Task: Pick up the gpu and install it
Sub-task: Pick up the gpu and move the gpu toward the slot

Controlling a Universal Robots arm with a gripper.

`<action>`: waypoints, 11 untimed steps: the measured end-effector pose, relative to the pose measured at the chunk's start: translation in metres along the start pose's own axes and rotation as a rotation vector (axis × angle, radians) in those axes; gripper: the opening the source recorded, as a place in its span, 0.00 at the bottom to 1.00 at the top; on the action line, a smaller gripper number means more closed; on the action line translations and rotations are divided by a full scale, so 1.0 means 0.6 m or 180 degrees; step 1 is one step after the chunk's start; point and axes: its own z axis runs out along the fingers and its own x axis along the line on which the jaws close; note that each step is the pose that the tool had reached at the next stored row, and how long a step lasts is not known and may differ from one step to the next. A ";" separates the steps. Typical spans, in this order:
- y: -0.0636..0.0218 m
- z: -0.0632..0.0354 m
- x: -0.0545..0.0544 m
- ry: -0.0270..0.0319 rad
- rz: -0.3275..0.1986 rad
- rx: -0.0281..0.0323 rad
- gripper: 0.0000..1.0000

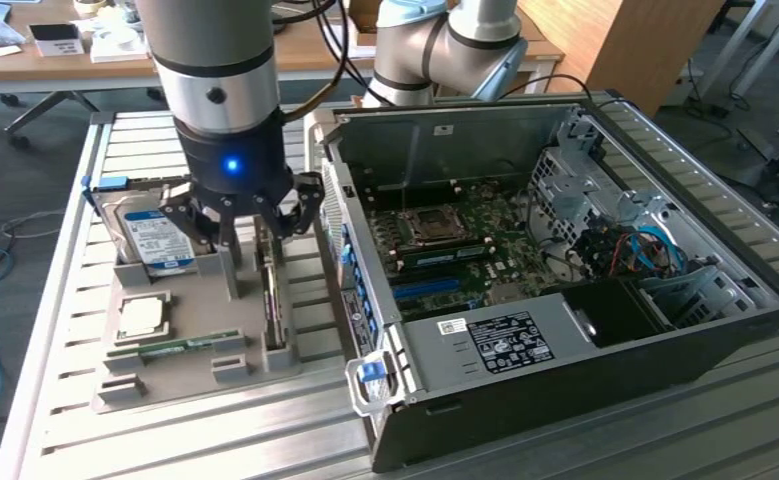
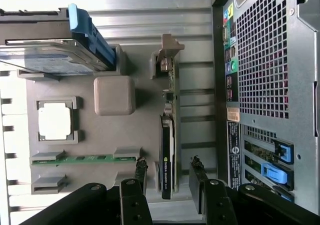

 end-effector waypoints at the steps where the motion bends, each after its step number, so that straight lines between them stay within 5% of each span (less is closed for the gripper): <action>1: 0.000 0.003 0.000 0.0000 0.0000 0.0000 0.47; 11: 0.000 0.013 -0.002 0.0000 0.0000 0.0000 0.47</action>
